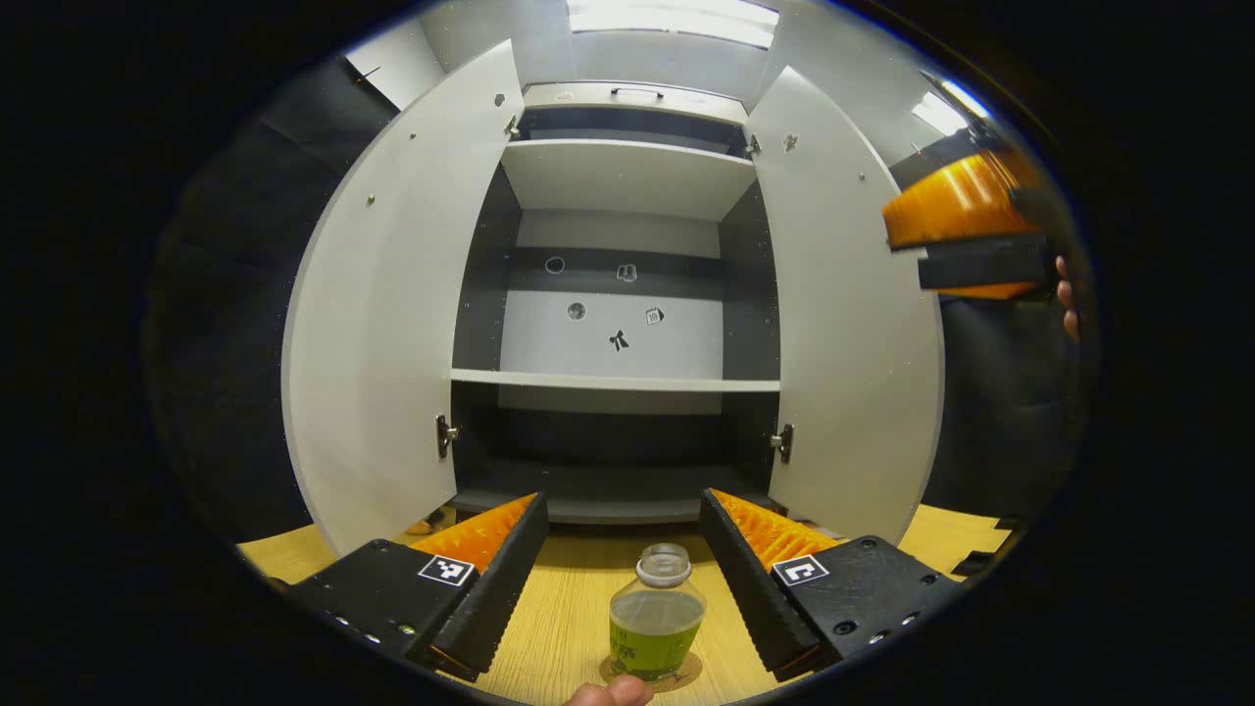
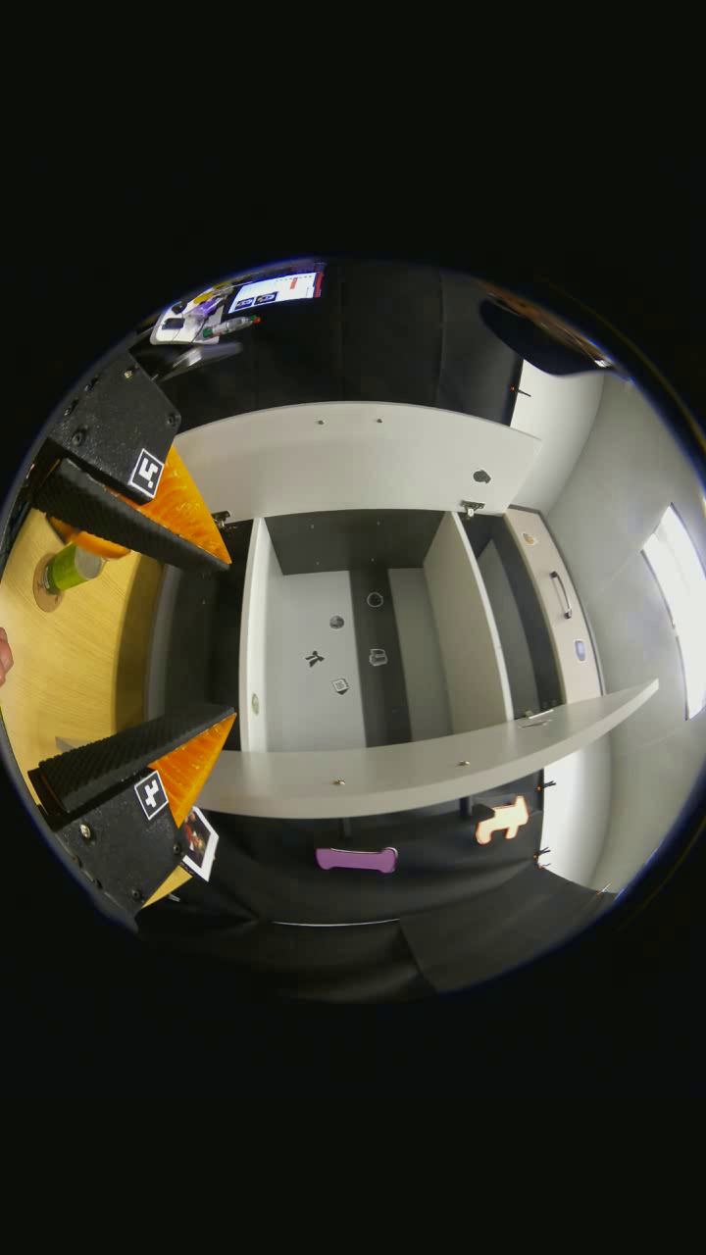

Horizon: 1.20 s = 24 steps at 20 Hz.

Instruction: Grasp the bottle in the cabinet with the left hand and place it on the coaster, then close the right door with the right hand and the left door with the left hand.

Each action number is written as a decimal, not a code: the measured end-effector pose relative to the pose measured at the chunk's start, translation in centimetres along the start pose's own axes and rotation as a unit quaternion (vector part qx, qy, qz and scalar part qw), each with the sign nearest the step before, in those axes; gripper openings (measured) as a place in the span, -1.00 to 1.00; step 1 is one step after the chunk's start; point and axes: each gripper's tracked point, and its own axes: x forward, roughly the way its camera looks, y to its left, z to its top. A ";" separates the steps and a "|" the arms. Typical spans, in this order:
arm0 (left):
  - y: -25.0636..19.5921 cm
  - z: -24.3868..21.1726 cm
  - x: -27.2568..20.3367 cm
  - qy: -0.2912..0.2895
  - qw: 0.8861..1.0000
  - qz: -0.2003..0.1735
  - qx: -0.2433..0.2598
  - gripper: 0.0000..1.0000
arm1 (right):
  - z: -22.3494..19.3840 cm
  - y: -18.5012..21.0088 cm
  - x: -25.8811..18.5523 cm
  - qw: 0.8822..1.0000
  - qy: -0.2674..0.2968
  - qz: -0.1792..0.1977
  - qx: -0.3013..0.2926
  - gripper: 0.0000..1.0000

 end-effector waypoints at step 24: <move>-2.1 5.2 -5.4 0.002 1.000 -0.002 -0.010 0.89 | 15.6 -22.1 0.0 0.982 -0.086 -0.167 -0.017 0.65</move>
